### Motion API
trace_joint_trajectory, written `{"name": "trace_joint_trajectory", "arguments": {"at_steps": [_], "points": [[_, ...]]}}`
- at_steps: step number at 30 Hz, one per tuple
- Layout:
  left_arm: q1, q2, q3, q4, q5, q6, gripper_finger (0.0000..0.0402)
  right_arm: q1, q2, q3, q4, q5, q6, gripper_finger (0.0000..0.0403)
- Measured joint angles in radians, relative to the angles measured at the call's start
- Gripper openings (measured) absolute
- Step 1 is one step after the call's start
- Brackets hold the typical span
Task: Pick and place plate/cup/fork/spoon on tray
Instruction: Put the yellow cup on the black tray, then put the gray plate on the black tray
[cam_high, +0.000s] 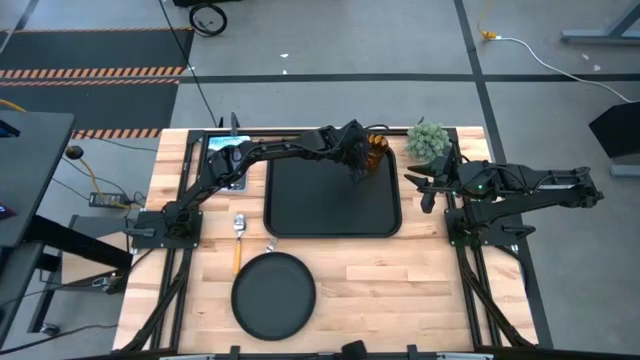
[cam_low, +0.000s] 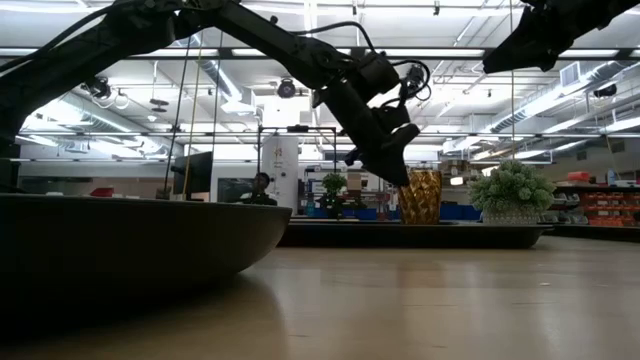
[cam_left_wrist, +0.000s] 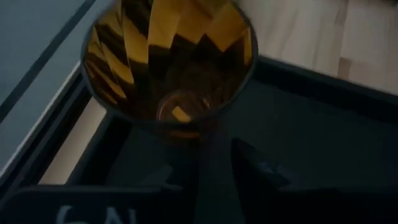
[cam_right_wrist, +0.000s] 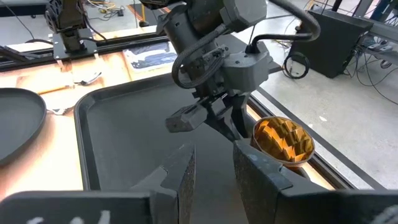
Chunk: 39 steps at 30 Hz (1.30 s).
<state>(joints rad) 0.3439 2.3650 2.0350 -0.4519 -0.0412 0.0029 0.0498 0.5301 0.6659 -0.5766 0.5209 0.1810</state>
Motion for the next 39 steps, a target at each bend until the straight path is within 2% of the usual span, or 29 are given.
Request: {"name": "trace_joint_trajectory", "arguments": {"at_steps": [5,10,13,20,26,32,39], "points": [[0.000,-0.011,0.000,-0.066,-0.010,0.004,0.0098,0.000,0.000,0.000,0.000,0.000,0.000,0.0116],[-0.006,-0.054,0.001,-0.121,-0.068,0.041,0.0095,0.000,-0.007,0.000,0.001,0.004,-0.007,0.0116],[-0.006,-0.077,0.001,-0.202,-0.071,0.059,0.0090,-0.001,-0.019,0.000,0.036,0.017,-0.036,0.0116],[-0.007,-0.119,0.001,-0.407,-0.074,0.068,0.0084,-0.001,-0.016,0.000,0.177,0.101,-0.219,0.0116],[-0.025,-0.128,0.000,-0.416,-0.116,0.178,0.0080,-0.001,-0.013,0.000,0.265,0.134,-0.331,0.0116],[-0.084,-0.138,0.000,-0.406,-0.139,0.270,0.0051,0.001,-0.003,0.000,0.300,0.132,-0.230,0.0116],[-0.162,-0.141,0.000,-0.530,-0.134,0.269,0.0019,0.022,0.095,0.000,0.314,0.088,-0.094,0.0116]]}}
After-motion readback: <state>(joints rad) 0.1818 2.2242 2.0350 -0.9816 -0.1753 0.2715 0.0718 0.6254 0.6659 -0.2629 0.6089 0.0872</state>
